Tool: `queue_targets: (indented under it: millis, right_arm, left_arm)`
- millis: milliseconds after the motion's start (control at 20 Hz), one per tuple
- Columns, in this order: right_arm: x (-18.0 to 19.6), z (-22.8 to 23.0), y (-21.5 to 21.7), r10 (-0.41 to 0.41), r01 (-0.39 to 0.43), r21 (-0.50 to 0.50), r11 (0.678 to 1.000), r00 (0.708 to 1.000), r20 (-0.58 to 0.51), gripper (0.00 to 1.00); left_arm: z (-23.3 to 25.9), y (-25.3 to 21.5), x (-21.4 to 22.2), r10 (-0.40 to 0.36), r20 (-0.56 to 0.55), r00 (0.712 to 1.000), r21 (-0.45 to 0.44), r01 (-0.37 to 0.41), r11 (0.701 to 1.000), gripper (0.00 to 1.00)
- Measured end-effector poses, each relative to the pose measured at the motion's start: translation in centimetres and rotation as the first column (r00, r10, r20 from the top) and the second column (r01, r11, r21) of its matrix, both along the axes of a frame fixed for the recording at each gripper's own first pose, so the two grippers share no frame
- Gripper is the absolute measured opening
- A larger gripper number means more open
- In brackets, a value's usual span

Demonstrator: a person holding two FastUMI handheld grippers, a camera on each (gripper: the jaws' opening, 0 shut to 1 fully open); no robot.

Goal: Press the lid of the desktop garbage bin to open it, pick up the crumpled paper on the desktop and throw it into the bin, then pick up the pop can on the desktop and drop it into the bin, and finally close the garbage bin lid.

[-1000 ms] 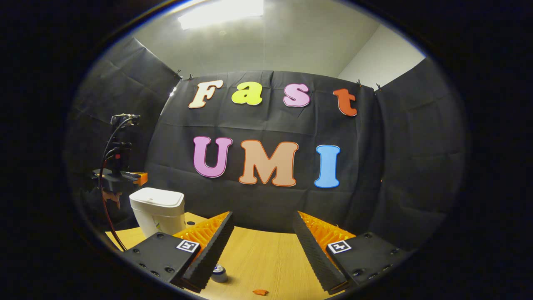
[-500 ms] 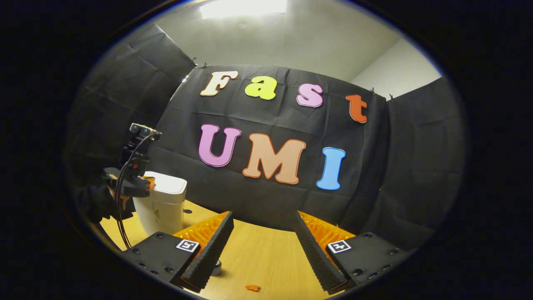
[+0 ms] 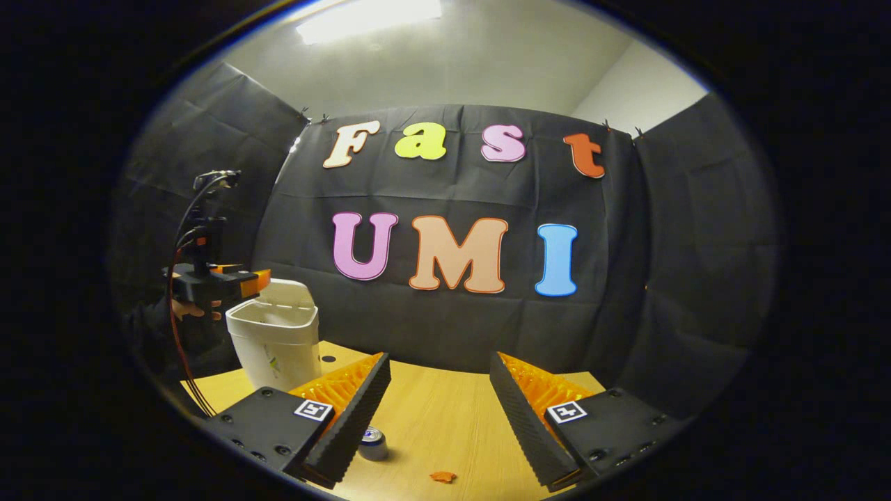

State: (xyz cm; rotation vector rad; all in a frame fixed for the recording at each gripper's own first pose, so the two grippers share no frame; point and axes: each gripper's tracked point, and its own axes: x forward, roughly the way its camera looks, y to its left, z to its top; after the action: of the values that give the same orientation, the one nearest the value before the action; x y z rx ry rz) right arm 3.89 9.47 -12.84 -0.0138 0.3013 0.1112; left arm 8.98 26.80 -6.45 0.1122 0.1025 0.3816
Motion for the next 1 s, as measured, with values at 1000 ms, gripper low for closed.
queue_targets:
  millis: [1000]
  right_arm:
    - [-3.9, -33.0, -2.5, 0.115, -0.147, 0.006, 0.989, 0.747, -0.655, 0.96]
  left_arm:
    - [-0.8, -14.3, -13.5, -0.059, -0.130, 0.990, -0.023, 0.057, 0.998, 0.93]
